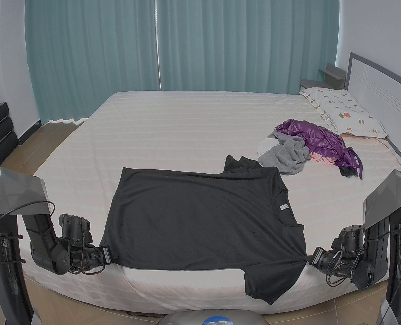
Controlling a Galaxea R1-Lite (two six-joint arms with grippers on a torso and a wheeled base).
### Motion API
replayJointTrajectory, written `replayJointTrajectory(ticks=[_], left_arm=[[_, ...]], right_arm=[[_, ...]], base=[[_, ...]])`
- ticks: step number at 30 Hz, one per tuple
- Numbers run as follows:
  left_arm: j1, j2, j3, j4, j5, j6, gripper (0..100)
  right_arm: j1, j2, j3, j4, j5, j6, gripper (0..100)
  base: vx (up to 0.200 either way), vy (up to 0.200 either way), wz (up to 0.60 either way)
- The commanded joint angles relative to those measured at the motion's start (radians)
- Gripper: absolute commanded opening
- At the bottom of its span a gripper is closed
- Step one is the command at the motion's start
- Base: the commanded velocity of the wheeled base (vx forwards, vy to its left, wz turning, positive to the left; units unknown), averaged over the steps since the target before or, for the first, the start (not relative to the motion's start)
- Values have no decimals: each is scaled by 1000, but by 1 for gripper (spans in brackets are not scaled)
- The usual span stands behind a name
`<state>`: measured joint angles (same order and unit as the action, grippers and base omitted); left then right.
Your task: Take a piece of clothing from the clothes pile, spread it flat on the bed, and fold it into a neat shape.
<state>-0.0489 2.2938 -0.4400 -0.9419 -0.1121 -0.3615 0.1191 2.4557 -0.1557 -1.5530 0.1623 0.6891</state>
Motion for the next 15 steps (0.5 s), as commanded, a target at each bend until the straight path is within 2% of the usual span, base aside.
replayJointTrajectory(ticks=[1,15], left_arm=[[1,1,9,0,-1,-5,0],[47,-42,61,-18,-14,-5,0]], right_arm=[[1,2,-1,-15,0,0,0],[4,-9,-39,-15,-6,-7,0]], base=[[0,0,0],[0,0,0]])
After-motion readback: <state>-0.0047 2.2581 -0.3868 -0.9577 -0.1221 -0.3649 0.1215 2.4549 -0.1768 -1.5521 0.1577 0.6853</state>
